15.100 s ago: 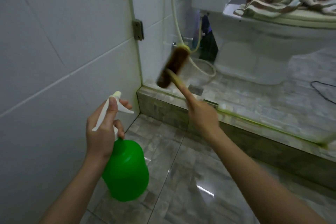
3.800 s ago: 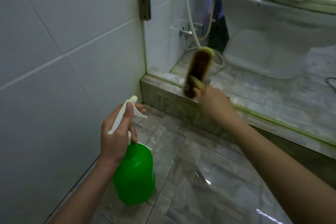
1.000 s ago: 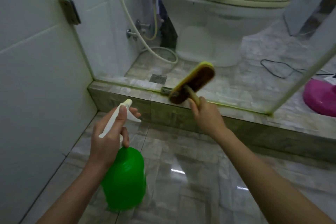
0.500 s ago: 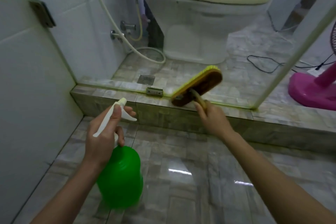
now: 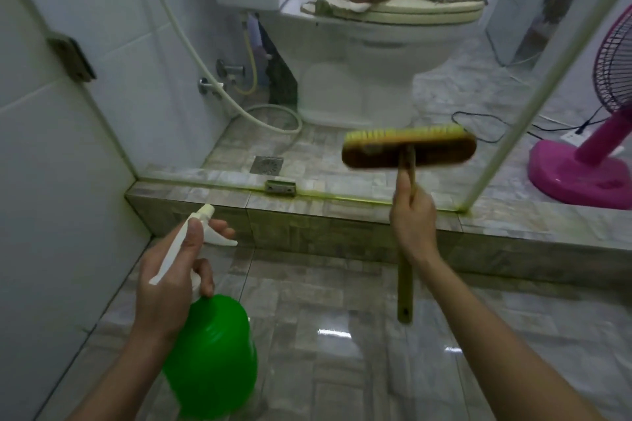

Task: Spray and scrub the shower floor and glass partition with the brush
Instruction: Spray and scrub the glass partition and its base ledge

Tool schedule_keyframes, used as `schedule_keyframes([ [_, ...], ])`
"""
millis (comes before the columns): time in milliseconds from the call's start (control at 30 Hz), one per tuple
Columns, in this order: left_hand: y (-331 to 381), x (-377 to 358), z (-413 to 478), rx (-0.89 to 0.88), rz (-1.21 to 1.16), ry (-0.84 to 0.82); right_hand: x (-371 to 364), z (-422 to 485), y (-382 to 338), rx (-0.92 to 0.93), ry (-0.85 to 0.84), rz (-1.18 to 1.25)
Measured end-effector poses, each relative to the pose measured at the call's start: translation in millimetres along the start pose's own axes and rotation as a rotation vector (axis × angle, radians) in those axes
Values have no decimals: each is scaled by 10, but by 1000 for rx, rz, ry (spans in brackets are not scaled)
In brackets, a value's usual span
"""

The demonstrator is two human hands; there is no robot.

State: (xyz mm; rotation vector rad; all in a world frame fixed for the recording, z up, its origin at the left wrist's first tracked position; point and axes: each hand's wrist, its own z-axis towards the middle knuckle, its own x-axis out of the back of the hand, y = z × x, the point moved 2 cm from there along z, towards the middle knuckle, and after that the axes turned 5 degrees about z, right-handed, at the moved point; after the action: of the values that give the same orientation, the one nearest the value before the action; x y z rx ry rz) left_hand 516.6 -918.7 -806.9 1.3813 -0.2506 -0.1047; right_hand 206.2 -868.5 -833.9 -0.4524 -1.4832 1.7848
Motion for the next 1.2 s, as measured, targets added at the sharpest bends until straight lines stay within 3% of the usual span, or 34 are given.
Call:
schedule_keyframes([
  [133, -5, -71, -9, 7, -5, -13, -114, 283, -408, 101, 65, 120],
  [333, 77, -130, 8, -15, -5, -3, 126, -320, 382, -152, 20, -56],
  [567, 41, -170, -43, -3, 48, 1, 112, 545, -966, 176, 80, 166],
  [800, 203, -139, -84, -31, -3, -9, 323, -172, 344, -102, 36, -12],
  [1033, 123, -148, -90, -13, -9, 2, 356, 635, -1016, 171, 133, 252],
  [1200, 153, -157, -89, -6, -41, -4, 435, 195, 108, 38, 101, 37],
])
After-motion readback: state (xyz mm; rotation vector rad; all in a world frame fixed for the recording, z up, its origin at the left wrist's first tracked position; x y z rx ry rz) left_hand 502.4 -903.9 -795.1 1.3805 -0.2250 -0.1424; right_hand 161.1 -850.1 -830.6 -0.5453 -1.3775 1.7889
